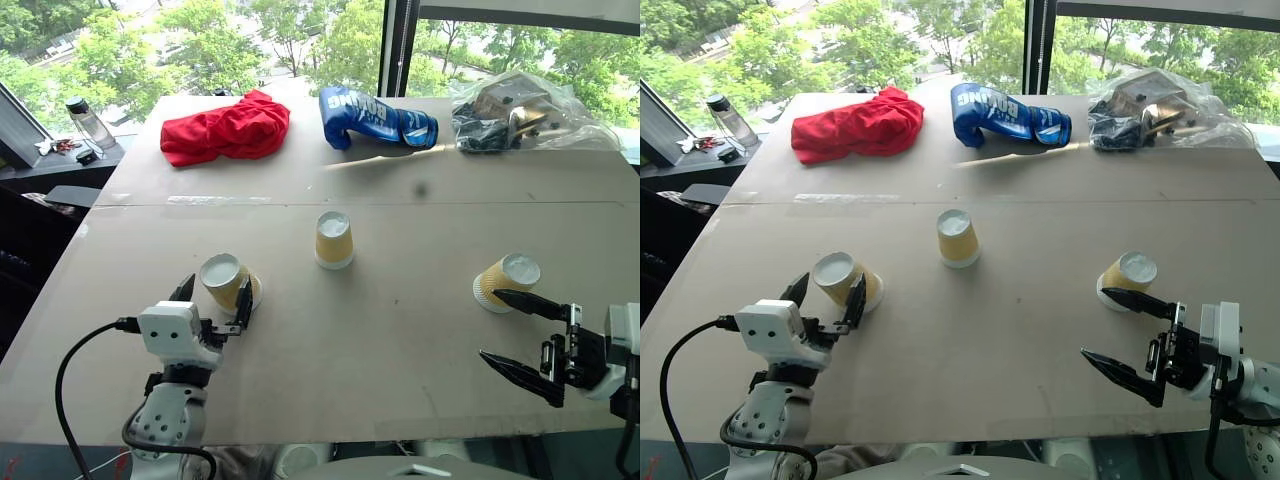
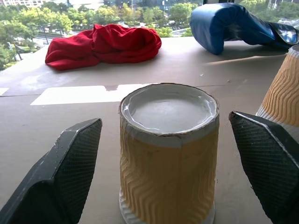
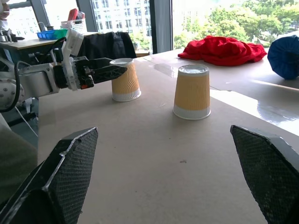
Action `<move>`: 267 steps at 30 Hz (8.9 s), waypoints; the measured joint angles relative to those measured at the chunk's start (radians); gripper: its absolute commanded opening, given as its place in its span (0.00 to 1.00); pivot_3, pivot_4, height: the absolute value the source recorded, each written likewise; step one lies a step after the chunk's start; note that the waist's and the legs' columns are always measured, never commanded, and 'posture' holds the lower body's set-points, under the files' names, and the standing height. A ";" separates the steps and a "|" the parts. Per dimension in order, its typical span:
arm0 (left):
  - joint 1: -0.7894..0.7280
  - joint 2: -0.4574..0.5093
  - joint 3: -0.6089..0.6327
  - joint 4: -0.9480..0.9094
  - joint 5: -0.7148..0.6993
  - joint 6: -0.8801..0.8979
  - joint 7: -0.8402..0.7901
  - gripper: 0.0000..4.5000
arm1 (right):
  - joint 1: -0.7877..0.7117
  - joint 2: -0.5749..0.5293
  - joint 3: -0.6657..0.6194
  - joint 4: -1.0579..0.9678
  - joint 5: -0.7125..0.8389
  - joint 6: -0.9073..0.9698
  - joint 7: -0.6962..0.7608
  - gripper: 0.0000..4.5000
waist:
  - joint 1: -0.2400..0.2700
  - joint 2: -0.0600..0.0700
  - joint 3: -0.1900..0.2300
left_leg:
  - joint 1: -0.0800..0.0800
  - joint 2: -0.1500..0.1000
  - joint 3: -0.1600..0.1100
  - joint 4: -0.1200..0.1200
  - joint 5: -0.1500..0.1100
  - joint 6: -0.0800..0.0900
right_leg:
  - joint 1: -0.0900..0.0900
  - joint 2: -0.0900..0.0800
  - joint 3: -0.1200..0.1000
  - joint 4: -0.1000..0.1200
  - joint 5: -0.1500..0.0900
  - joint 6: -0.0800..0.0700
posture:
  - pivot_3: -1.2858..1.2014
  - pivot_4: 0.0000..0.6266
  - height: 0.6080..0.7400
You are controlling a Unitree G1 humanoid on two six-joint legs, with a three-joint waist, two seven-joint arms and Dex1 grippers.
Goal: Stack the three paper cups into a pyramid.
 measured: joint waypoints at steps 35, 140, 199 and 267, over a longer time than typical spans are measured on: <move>-0.102 0.084 0.016 0.066 -0.059 0.036 -0.053 0.53 | -0.017 0.012 -0.005 0.000 0.006 0.002 -0.014 1.00 | 0.000 0.001 -0.001 | 0.000 0.000 0.000 0.001 0.000 0.000 | 0.000 -0.003 0.001 0.001 0.000 0.000 | 0.52 0.24 0.98; -0.446 0.100 -0.241 0.267 0.019 0.107 -0.253 0.99 | 0.002 0.027 -0.084 -0.065 -0.005 0.027 -0.105 1.00 | 0.000 0.004 -0.001 | 0.000 0.001 0.000 0.006 0.001 -0.001 | 0.000 0.002 0.001 0.005 0.004 0.002 | 0.52 0.24 0.98; -0.698 0.066 -0.403 0.535 -0.042 -0.036 -0.607 0.53 | 0.103 0.040 -0.136 -0.091 -0.016 0.008 -0.143 1.00 | -0.002 0.004 -0.001 | 0.000 0.001 0.000 0.006 0.001 -0.001 | 0.000 0.002 0.001 0.005 0.004 0.002 | 0.52 0.24 0.98; -0.816 0.547 -0.307 -0.124 -0.561 0.785 -0.707 0.99 | -0.125 0.071 -0.082 0.123 -0.168 0.210 -0.474 1.00 | -0.016 0.005 0.001 | 0.000 0.001 0.001 0.006 0.001 -0.001 | 0.000 0.004 0.003 0.006 0.001 -0.001 | 0.52 0.24 0.98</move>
